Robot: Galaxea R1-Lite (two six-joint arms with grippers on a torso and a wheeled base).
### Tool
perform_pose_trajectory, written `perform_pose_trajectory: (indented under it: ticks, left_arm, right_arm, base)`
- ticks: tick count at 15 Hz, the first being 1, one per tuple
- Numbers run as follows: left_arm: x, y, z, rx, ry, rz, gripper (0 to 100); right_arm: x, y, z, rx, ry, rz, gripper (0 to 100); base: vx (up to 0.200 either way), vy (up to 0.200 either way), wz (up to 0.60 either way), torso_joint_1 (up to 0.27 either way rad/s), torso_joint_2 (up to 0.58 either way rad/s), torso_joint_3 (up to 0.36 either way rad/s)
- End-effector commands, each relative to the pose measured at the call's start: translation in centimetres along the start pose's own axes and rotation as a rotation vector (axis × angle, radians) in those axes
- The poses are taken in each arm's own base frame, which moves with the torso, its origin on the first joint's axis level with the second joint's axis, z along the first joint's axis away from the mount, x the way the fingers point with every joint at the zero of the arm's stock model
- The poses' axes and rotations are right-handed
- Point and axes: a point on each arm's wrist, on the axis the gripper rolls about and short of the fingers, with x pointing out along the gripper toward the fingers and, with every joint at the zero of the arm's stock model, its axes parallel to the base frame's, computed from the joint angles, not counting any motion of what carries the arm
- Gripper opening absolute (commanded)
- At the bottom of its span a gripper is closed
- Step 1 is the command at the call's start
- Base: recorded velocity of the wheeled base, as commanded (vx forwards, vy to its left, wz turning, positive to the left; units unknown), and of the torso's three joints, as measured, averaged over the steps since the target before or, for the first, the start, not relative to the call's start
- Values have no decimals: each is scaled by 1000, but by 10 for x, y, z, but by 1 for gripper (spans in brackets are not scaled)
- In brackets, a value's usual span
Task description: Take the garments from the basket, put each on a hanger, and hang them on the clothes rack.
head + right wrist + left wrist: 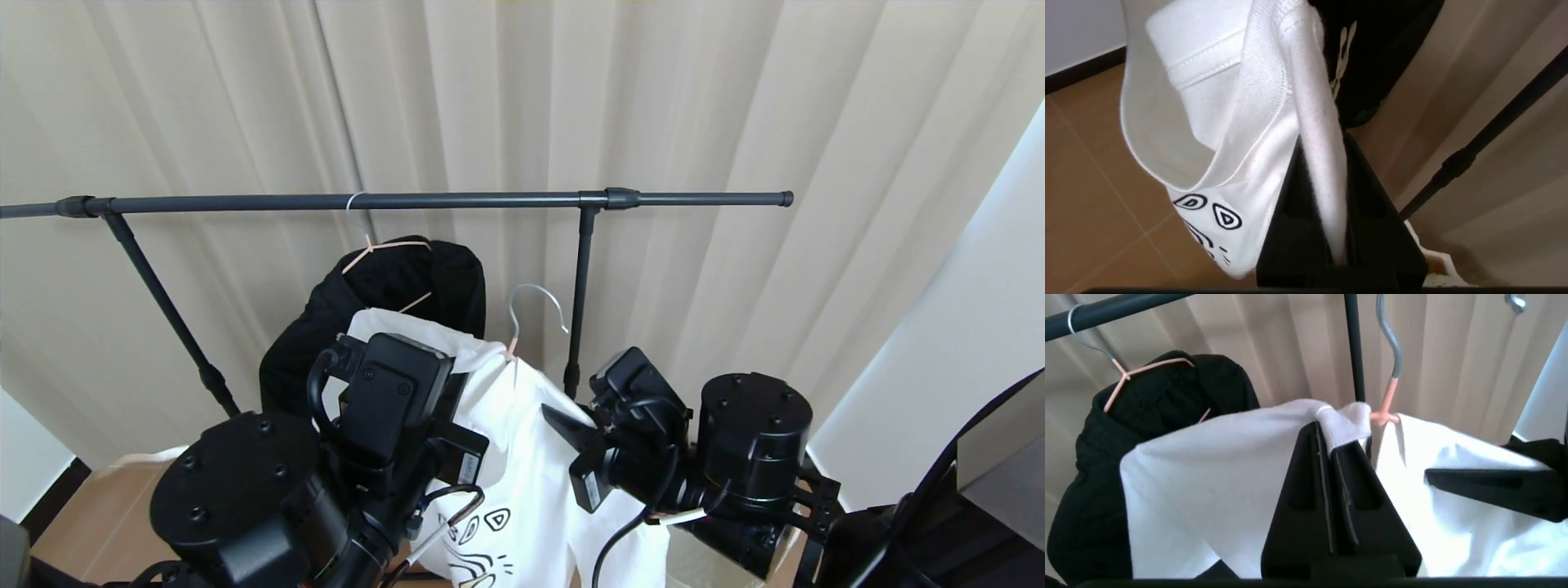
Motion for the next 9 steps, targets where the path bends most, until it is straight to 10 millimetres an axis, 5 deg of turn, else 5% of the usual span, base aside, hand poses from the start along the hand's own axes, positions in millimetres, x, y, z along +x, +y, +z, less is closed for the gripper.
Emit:
perform_pose_trajectory:
  ticks: [1, 9]
  left_arm:
    - [1, 0, -2, 5, 8, 2, 0]
    - [3, -2, -5, 9, 17, 0, 0]
  right_arm:
    - [-9, -8, 15, 7, -52, -22, 0]
    - [-15, -9, 23, 10, -84, -24, 0]
  base:
    - [0, 0, 0, 0, 0, 0]
    - [0, 0, 0, 0, 0, 0]
